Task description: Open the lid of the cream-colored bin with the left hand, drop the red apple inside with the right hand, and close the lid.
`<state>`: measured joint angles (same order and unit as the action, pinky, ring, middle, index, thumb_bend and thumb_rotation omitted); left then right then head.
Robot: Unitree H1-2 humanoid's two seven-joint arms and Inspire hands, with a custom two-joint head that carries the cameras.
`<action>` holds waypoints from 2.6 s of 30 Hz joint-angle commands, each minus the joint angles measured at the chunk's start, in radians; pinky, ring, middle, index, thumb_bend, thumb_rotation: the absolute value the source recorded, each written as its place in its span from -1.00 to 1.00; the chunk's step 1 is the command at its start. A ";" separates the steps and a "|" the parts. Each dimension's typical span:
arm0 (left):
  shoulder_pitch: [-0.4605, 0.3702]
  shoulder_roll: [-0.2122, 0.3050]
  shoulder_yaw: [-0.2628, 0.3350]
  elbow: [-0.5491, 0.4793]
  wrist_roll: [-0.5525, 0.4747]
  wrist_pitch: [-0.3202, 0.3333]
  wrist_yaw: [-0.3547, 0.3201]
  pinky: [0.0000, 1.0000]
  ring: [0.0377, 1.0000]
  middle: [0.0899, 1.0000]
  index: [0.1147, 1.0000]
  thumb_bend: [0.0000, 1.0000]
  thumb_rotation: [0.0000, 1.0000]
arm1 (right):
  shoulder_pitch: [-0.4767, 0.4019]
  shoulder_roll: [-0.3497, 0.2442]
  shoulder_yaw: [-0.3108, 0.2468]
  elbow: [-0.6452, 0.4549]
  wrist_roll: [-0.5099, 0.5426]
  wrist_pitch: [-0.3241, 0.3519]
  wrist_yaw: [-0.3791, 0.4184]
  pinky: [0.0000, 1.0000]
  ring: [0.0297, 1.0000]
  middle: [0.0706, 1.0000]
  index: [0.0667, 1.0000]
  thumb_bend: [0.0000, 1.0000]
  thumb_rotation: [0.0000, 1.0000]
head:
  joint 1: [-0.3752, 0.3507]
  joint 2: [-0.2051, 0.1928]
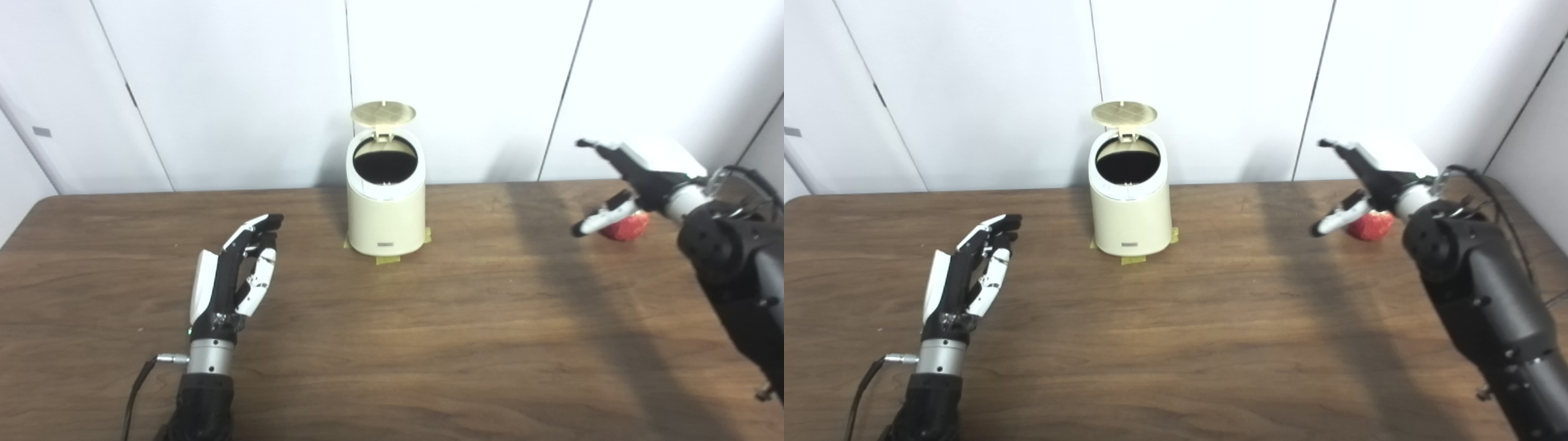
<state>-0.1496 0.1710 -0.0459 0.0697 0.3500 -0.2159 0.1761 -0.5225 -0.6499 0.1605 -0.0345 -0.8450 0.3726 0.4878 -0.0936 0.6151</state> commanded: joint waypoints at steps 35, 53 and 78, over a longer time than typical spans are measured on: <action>0.007 0.013 0.012 -0.020 0.036 -0.041 -0.004 0.31 0.48 0.49 0.47 -0.61 0.58 | -0.110 -0.029 0.040 0.282 0.101 -0.054 -0.084 0.26 0.65 0.81 0.74 0.98 -0.50 | 0.016 0.028; 0.020 0.008 0.016 -0.051 0.035 -0.025 -0.021 0.32 0.48 0.49 0.46 -0.63 0.55 | -0.247 -0.035 0.127 0.465 0.124 -0.132 -0.060 0.29 0.61 0.77 0.65 0.86 -0.69 | 0.018 0.040; 0.026 0.000 0.020 -0.080 0.035 -0.010 -0.026 0.32 0.48 0.49 0.46 -0.63 0.52 | -0.282 -0.054 0.217 0.462 0.091 -0.111 0.075 0.12 0.46 0.60 0.49 0.94 -0.65 | 0.025 0.052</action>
<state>-0.1174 0.1717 -0.0309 0.0227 0.3853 -0.2121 0.1428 -0.7568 -0.6611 0.3950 0.4618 -0.7526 0.2680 0.5714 -0.0690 0.6657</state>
